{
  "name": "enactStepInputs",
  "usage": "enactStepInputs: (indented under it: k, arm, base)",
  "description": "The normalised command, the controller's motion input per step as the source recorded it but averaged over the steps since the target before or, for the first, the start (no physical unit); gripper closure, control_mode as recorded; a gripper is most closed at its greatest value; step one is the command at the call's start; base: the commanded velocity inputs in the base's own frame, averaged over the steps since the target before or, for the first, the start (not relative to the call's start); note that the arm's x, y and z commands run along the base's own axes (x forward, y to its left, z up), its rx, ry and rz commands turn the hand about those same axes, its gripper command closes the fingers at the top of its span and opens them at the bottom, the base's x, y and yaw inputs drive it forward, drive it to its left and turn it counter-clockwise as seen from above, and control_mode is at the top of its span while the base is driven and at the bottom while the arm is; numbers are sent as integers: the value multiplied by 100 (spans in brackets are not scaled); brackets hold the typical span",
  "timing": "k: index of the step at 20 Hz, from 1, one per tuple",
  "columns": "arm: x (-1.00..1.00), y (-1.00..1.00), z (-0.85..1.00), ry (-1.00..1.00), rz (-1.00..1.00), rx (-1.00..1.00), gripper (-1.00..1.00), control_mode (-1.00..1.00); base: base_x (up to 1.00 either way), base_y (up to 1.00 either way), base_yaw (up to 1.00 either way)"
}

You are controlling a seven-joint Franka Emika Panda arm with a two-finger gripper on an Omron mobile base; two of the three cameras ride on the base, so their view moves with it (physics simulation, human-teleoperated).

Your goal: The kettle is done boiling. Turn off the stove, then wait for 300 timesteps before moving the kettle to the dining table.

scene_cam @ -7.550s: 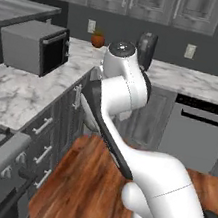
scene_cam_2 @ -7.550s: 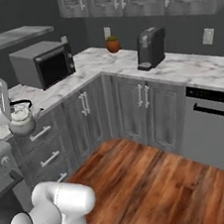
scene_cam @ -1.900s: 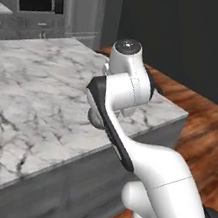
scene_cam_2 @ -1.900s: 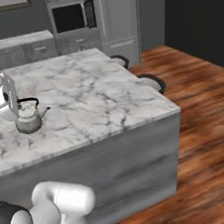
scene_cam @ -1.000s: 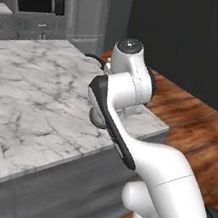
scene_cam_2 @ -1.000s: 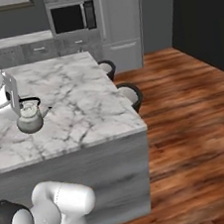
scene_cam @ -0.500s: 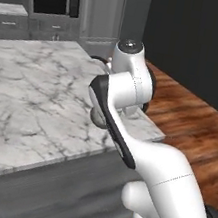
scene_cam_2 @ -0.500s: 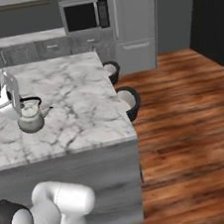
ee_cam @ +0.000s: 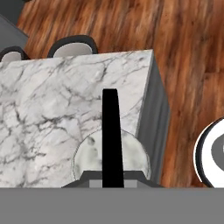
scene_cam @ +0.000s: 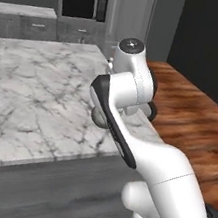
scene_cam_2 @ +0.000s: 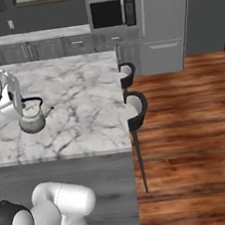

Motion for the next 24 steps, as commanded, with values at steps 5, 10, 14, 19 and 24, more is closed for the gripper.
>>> enactStepInputs:
  k: [5,10,14,19,24]
  arm:
    - [0,0,0,0,0,0,100,100]
    - [0,0,0,0,0,0,100,100]
    - [0,0,0,0,0,0,100,100]
    - [0,0,0,0,0,0,100,100]
    - [0,0,0,0,0,0,100,100]
  base:
    - [44,-38,34]
    - [46,-32,35]
    - [21,-19,23]
    - [14,-14,0]
    - [40,-43,3]
